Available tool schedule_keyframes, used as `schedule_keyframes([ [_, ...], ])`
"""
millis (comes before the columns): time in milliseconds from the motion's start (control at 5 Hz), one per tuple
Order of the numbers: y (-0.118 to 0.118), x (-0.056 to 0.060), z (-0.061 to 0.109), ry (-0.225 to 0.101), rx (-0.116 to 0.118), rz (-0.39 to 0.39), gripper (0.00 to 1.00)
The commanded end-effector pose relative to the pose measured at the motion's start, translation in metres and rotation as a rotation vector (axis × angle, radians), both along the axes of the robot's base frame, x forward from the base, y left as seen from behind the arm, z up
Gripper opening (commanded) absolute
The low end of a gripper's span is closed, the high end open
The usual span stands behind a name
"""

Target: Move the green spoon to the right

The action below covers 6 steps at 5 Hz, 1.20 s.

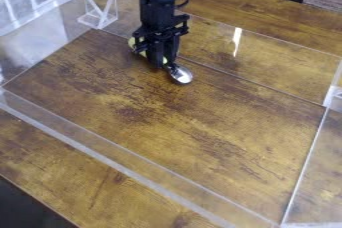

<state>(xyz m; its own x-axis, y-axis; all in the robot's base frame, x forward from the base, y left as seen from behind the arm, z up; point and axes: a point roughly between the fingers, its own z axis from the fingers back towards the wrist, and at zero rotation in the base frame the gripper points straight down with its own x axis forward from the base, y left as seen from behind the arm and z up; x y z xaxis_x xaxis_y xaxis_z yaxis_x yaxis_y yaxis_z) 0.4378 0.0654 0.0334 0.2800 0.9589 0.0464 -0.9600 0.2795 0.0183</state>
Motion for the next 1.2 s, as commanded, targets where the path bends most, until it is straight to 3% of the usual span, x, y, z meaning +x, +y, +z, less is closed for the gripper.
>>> schedule_keyframes([
  [0,-0.007,0.010,0.034,-0.079,0.034,-0.047,0.00],
  [200,-0.008,0.011,0.042,-0.076,0.051,-0.085,0.00],
  [400,-0.006,0.011,0.047,-0.072,0.051,-0.096,0.00],
  [1000,0.004,0.011,0.037,-0.043,0.061,-0.089,0.00],
])
